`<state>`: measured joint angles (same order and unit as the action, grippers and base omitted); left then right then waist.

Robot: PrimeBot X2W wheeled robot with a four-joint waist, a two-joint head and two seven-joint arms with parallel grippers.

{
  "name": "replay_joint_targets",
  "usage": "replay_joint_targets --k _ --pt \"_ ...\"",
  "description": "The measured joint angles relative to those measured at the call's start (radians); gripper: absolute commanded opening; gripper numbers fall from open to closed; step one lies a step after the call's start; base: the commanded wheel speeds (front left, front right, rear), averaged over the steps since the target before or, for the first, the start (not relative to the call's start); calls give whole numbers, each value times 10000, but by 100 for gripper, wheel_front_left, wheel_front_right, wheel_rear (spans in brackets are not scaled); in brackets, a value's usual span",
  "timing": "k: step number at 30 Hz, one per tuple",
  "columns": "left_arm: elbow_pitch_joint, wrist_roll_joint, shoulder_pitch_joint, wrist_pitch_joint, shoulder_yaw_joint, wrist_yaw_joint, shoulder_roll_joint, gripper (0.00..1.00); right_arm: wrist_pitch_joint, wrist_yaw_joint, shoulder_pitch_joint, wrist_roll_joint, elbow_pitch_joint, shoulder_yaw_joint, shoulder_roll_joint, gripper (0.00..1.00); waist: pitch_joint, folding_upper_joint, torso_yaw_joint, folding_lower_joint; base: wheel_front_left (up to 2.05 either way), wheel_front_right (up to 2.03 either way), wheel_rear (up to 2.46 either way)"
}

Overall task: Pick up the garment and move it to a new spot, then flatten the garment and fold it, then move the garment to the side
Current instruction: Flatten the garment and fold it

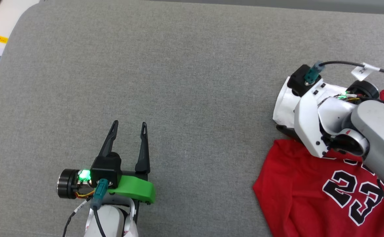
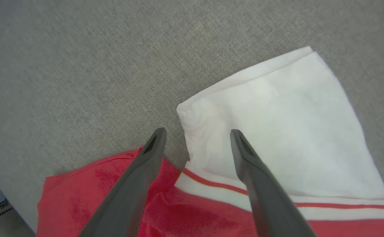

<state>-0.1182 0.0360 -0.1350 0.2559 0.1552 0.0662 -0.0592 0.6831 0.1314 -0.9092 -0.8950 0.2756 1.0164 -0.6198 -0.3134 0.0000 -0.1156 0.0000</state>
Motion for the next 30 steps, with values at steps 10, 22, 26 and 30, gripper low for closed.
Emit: replay_joint_targets --k 10,22,26,30 --pt "-25 63 -202 0 79 84 17 100 -926 4 -401 -17 1659 1289 422 31 -448 0 -262 0 0 0 0" --pt "-96 63 -204 0 27 86 29 100 -3614 2 -1495 -355 1946 1375 884 0 -86 0 -87 0 0 0 0" --pt "-92 65 -201 0 29 86 33 100 -4295 2 -1953 -439 2161 1294 1563 0 -1 0 -163 0 0 0 0" --pt "-77 67 -195 0 15 86 35 100 -4819 2 -2249 -326 2451 1615 2332 0 14 0 -288 0 0 0 0"
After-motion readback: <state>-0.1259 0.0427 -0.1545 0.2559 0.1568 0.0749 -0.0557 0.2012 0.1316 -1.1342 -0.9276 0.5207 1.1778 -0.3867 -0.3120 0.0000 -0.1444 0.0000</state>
